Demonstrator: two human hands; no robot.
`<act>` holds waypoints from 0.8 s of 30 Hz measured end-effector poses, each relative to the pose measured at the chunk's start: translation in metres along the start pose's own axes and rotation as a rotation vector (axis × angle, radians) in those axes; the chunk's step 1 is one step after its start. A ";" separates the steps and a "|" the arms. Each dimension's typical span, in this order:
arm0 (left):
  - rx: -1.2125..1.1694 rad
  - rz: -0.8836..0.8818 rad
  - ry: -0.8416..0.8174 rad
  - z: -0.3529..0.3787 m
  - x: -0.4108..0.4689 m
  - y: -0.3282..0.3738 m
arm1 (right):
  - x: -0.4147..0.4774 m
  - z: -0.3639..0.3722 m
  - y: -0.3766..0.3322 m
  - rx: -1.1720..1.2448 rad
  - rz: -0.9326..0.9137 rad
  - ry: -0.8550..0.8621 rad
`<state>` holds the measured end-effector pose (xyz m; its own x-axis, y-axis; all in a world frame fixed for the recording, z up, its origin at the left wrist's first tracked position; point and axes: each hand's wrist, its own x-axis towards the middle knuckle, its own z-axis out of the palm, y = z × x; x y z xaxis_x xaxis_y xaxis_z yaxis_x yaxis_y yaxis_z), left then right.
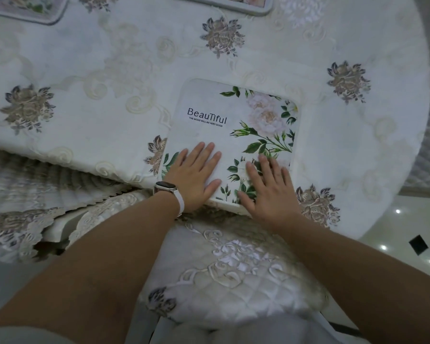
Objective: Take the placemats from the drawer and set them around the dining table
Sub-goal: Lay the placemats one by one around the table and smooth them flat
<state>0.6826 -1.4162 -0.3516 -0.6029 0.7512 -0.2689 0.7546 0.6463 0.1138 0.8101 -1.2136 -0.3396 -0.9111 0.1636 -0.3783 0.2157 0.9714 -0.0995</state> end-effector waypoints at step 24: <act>-0.186 -0.329 -0.054 -0.088 -0.040 0.052 | -0.072 -0.075 0.093 0.139 0.214 -0.045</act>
<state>0.7237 -1.4010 -0.2510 -0.7865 0.4948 -0.3697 0.4604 0.8686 0.1831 0.8699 -1.1222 -0.2529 -0.8237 0.3519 -0.4445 0.4509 0.8819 -0.1374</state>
